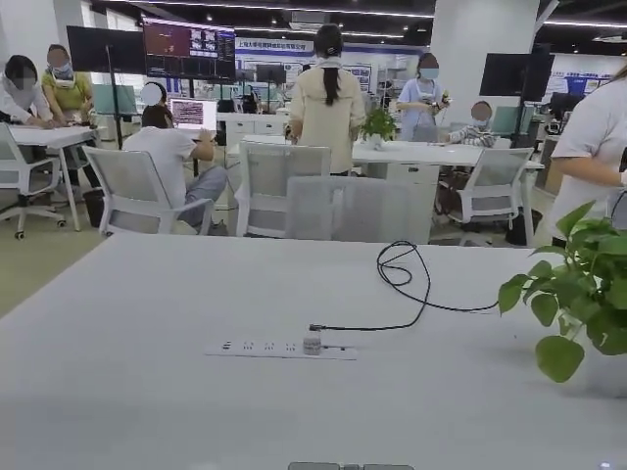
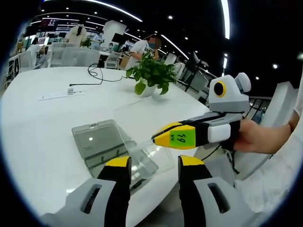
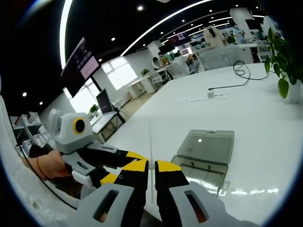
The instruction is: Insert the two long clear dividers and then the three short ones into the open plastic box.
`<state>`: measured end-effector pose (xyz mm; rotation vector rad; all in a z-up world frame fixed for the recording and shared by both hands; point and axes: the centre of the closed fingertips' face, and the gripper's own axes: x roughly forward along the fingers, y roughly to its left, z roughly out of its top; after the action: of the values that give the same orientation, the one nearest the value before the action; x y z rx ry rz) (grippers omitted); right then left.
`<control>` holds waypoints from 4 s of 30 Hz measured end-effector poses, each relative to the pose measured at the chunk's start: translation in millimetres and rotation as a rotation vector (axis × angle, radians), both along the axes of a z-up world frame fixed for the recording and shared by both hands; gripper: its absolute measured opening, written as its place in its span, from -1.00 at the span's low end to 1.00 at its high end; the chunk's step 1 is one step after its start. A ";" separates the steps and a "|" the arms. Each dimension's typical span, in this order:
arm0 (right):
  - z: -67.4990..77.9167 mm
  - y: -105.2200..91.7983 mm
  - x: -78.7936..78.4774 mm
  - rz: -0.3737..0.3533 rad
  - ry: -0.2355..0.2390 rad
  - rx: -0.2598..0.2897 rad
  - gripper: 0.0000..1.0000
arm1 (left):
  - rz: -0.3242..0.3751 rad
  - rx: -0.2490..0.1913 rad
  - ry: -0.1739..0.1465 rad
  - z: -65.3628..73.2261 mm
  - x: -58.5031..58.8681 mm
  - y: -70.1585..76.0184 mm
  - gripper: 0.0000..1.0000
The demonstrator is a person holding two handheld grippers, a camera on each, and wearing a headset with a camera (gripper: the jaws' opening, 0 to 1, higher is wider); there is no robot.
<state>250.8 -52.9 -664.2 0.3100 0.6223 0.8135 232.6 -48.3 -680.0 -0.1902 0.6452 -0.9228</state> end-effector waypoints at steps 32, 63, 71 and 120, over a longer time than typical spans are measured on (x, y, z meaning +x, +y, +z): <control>-34.7 -44.3 32.8 -0.177 0.299 -0.156 -0.86 | -0.188 0.096 -0.148 -31.5 -17.5 32.7 0.53; -115.0 -50.5 29.9 -0.270 0.629 -0.326 -0.87 | -0.318 0.172 -0.149 -77.7 -35.0 56.3 0.83; -124.6 -50.7 28.9 -0.264 0.646 -0.359 -0.87 | -0.310 0.150 -0.147 -75.9 -32.8 53.8 0.83; -134.2 -47.9 30.9 -0.240 0.641 -0.401 -0.86 | -0.314 0.135 -0.138 -75.6 -33.8 51.6 0.80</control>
<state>281.8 -100.7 -798.3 0.2686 1.3002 0.3311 198.8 3.3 -755.6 0.0975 0.6164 -1.1779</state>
